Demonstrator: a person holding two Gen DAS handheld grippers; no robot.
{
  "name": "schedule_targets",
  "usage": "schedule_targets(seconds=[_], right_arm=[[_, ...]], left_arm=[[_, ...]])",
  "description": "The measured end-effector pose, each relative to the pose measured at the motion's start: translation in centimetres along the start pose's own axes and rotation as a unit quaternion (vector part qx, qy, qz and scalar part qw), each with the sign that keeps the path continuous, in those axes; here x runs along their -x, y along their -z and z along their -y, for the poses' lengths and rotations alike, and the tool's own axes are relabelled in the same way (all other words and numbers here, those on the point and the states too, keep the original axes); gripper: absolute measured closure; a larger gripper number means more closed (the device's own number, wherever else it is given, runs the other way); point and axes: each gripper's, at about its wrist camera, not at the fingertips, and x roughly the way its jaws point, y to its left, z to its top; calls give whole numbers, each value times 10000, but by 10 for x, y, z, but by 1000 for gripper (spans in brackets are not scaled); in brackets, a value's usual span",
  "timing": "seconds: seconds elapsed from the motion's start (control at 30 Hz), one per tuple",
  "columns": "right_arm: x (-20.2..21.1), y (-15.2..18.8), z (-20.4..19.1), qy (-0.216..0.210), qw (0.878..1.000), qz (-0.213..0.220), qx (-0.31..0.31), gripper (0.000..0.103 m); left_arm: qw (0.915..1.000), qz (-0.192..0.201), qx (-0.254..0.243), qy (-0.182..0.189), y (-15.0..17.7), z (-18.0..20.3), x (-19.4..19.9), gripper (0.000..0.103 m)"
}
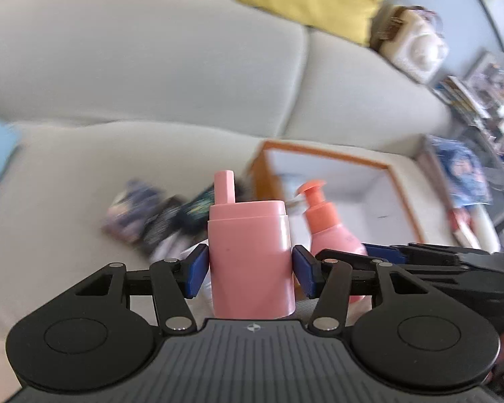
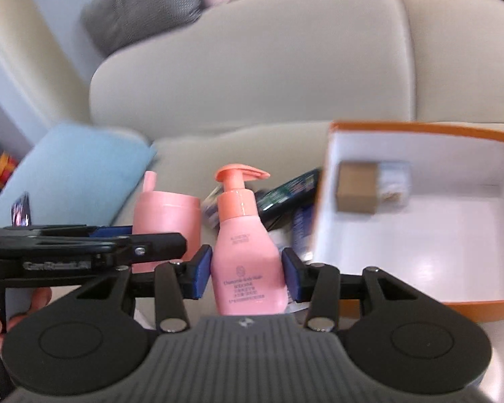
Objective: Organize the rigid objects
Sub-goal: 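Carry the pink bottle and pink cup over the orange box and lower them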
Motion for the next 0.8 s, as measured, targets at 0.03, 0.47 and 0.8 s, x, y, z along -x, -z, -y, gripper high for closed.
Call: schedule_targets(seconds=[0.03, 0.47, 0.8], right_arm=[[8, -4, 10, 41, 9999, 63, -79, 57], [-3, -24, 159, 707, 9877, -417, -1327, 58], [-56, -12, 215, 712, 9778, -755, -1818, 58]], left_arm=[[10000, -25, -59, 74, -6, 9, -4, 41], [9870, -1493, -581, 97, -30, 102, -135, 41], [9669, -2261, -815, -855, -11, 127, -211, 41]])
